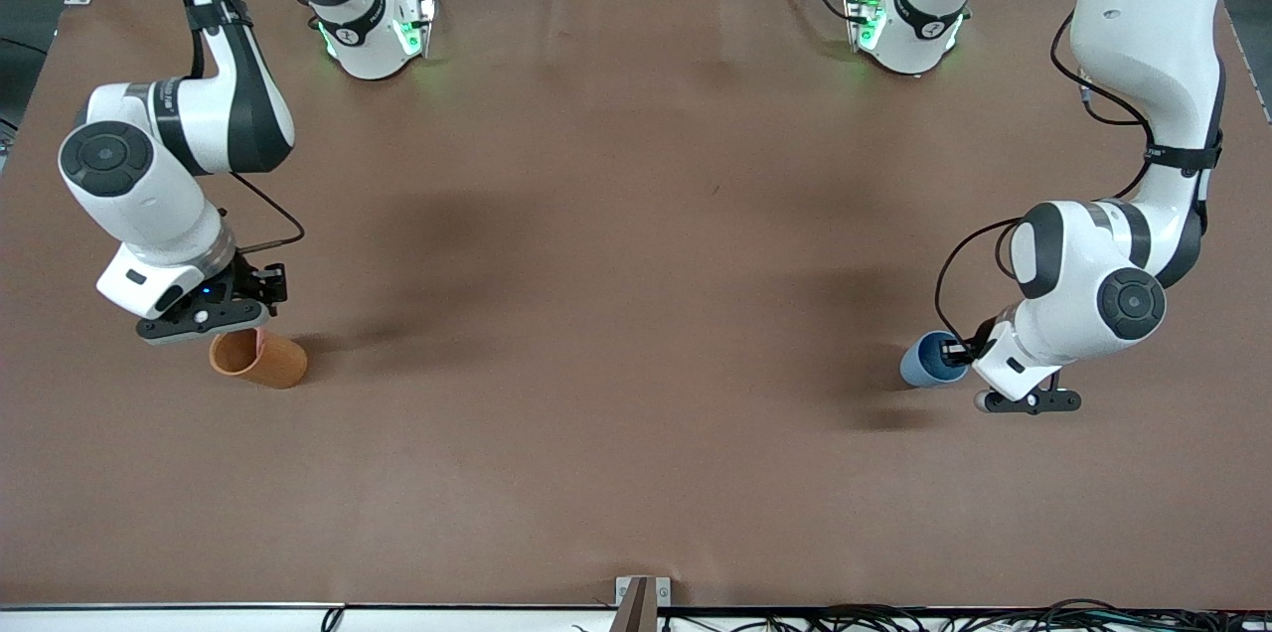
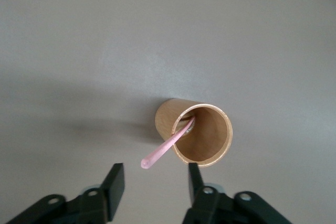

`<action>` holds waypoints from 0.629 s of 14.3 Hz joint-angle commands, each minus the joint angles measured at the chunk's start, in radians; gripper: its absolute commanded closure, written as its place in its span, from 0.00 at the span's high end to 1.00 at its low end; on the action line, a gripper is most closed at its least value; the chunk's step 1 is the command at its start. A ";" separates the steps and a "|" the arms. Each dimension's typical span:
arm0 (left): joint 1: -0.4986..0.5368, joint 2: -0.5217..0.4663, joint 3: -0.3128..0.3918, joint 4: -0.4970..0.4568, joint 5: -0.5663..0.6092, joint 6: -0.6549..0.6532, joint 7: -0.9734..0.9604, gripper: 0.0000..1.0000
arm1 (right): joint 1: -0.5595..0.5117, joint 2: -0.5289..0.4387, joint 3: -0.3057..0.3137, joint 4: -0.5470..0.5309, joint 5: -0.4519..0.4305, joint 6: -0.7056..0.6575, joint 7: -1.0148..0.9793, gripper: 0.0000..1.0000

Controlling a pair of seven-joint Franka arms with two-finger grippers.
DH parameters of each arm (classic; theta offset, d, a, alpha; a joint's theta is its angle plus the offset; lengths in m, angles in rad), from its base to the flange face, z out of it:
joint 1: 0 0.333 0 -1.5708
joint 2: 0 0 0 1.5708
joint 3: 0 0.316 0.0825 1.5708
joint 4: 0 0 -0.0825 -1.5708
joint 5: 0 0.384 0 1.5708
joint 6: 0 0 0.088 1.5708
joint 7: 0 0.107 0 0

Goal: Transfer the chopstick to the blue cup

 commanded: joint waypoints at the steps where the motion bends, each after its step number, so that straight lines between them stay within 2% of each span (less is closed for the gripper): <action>1: -0.005 -0.011 0.001 -0.014 -0.005 0.016 -0.018 0.00 | 0.002 0.000 0.000 -0.031 -0.044 0.039 0.003 0.46; 3: -0.008 -0.045 -0.003 -0.007 -0.003 -0.003 -0.032 0.00 | 0.002 0.003 0.000 -0.036 -0.044 0.053 0.003 0.38; 5: -0.025 -0.093 -0.034 0.022 -0.003 -0.059 -0.137 0.00 | -0.001 0.009 0.000 -0.038 -0.044 0.070 0.003 0.32; 9: -0.039 -0.110 -0.207 0.062 0.008 -0.100 -0.500 0.00 | -0.009 0.014 -0.001 -0.030 -0.047 0.078 0.003 0.12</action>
